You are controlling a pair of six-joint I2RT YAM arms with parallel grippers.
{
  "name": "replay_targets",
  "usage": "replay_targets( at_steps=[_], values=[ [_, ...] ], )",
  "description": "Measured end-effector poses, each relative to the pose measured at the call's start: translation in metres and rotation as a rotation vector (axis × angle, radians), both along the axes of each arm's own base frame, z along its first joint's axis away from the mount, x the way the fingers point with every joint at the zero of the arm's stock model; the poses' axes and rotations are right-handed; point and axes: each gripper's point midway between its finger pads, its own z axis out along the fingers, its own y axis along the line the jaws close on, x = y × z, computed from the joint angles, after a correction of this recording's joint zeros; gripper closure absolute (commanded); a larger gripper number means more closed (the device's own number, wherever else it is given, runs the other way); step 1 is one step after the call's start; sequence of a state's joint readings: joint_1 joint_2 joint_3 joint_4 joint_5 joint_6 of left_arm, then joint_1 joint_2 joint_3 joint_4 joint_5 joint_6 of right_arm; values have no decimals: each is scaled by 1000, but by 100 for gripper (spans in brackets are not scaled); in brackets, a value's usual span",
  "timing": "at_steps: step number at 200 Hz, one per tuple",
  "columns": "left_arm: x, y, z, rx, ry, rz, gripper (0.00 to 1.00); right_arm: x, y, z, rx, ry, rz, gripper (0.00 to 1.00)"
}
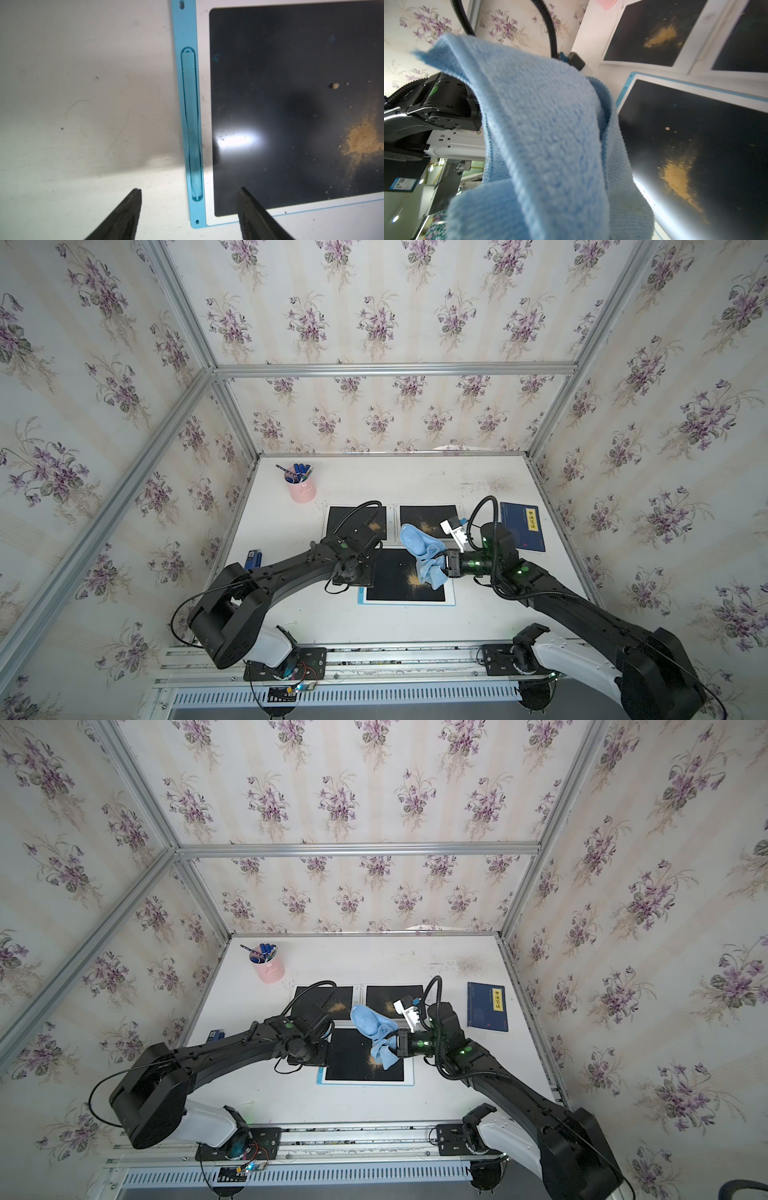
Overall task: Wipe the drawing tablet
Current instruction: Move the drawing tablet to the center of the board, then wipe the dirt from the drawing tablet.
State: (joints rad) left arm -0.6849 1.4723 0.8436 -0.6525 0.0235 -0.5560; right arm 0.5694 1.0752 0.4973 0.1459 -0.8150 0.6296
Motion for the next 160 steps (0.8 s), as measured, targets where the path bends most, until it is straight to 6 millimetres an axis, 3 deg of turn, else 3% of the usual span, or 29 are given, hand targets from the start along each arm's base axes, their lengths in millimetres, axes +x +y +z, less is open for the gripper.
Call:
replay_targets(
  at_steps=[16, 38, 65, 114, 160],
  values=[
    [0, 0, -4, 10, 5, -17, 43, -8, 18, -8, -4, 28, 69, 100],
    [2, -1, -8, 14, 7, -25, 51, -3, 34, -26, -26, 73, 90, 100],
    [4, -3, -12, 18, 5, -41, 50, 7, 51, -46, -40, 129, 100, 100],
    [6, -3, -19, 33, 12, -59, 46, 20, 88, -63, -68, 174, 145, 100],
    [7, -5, -25, 40, 22, -67, 47, 41, 89, -106, -242, 215, 87, 100]
  ],
)
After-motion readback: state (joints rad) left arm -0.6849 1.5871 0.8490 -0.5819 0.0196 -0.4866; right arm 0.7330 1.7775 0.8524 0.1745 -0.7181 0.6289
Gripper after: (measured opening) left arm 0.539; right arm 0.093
